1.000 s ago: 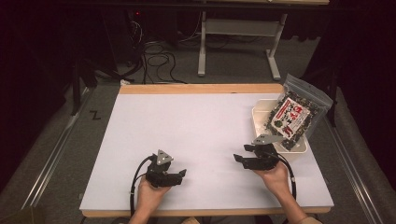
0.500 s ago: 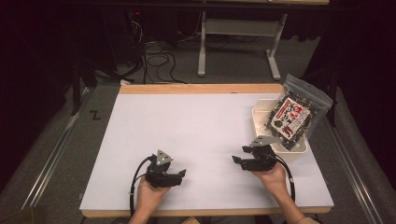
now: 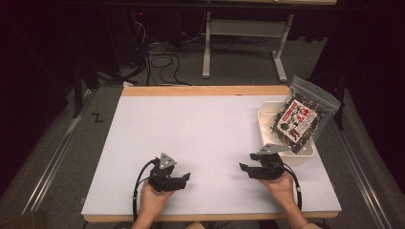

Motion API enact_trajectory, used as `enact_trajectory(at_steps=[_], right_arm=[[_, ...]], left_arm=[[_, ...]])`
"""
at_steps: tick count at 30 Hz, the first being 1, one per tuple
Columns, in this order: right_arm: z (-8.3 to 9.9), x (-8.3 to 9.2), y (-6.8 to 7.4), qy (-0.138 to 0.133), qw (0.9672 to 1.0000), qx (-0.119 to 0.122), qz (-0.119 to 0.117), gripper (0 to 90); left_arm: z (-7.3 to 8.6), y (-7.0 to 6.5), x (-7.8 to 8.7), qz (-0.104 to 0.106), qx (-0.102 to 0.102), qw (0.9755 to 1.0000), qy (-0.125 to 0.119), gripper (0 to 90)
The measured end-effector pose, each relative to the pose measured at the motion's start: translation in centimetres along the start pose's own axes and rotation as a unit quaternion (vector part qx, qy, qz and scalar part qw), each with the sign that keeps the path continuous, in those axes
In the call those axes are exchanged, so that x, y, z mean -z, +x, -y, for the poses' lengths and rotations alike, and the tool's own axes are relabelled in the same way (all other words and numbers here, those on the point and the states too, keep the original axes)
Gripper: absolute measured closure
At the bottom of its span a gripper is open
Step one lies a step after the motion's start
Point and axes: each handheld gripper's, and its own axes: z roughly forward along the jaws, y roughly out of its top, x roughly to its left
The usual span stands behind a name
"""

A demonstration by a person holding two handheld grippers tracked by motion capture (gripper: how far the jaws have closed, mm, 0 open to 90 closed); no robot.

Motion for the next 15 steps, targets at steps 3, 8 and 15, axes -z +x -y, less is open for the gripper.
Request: enact_trajectory(at_steps=[3, 8, 15], right_arm=[[0.5, 0.2, -0.1, -0.004, 1.0, -0.005, -0.003, 38.0], [1.3, -0.1, -0.1, -0.006, 0.9999, -0.005, -0.013, 37.7], [1.4, -0.3, 0.3, -0.016, 0.9997, 0.006, -0.018, 38.9]], left_arm=[[0.0, -0.2, -0.1, 0.001, -0.004, 1.0, 0.003, 28.8], [-0.1, -0.6, -0.5, 0.001, -0.013, 0.9999, 0.009, 28.8], [0.0, -0.7, -0.4, -0.005, -0.017, 0.9998, 0.008, 28.8]])
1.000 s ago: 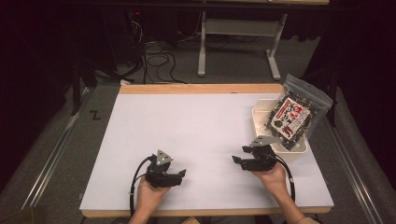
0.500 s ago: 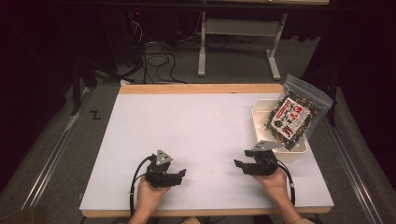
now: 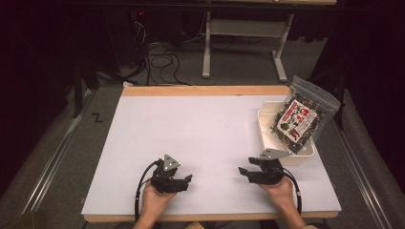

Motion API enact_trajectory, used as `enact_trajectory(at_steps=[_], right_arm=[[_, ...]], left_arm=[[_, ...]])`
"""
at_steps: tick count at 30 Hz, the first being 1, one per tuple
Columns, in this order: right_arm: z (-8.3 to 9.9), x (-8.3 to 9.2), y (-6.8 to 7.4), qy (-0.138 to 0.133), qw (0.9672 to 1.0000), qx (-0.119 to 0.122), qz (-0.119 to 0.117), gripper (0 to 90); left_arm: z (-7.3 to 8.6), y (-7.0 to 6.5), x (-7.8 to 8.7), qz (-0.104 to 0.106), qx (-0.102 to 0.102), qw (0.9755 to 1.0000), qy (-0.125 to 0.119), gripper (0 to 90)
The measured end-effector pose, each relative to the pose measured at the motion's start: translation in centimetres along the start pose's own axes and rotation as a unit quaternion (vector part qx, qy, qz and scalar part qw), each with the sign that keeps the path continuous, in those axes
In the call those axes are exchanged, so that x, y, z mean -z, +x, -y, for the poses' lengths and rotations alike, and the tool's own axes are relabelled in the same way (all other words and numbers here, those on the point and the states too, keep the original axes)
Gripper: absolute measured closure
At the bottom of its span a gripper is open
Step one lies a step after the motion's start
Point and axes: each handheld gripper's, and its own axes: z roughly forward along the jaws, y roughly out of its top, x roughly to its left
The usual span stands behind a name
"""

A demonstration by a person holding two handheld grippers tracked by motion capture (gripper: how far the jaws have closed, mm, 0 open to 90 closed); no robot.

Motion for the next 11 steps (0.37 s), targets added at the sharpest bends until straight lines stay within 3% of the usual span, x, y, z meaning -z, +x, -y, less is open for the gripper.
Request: enact_trajectory(at_steps=[4, 11], right_arm=[[0.09, 0.01, 0.01, 0.003, 1.0, -0.001, 0.003, 40.1], [-0.11, 0.09, 0.09, -0.007, 0.9996, -0.018, -0.02, 40.3]], left_arm=[[-0.02, -0.09, -0.05, 0.001, -0.004, 1.0, 0.002, 28.8], [-0.01, 0.13, 0.06, 0.008, 0.004, 1.0, 0.0, 29.3]])
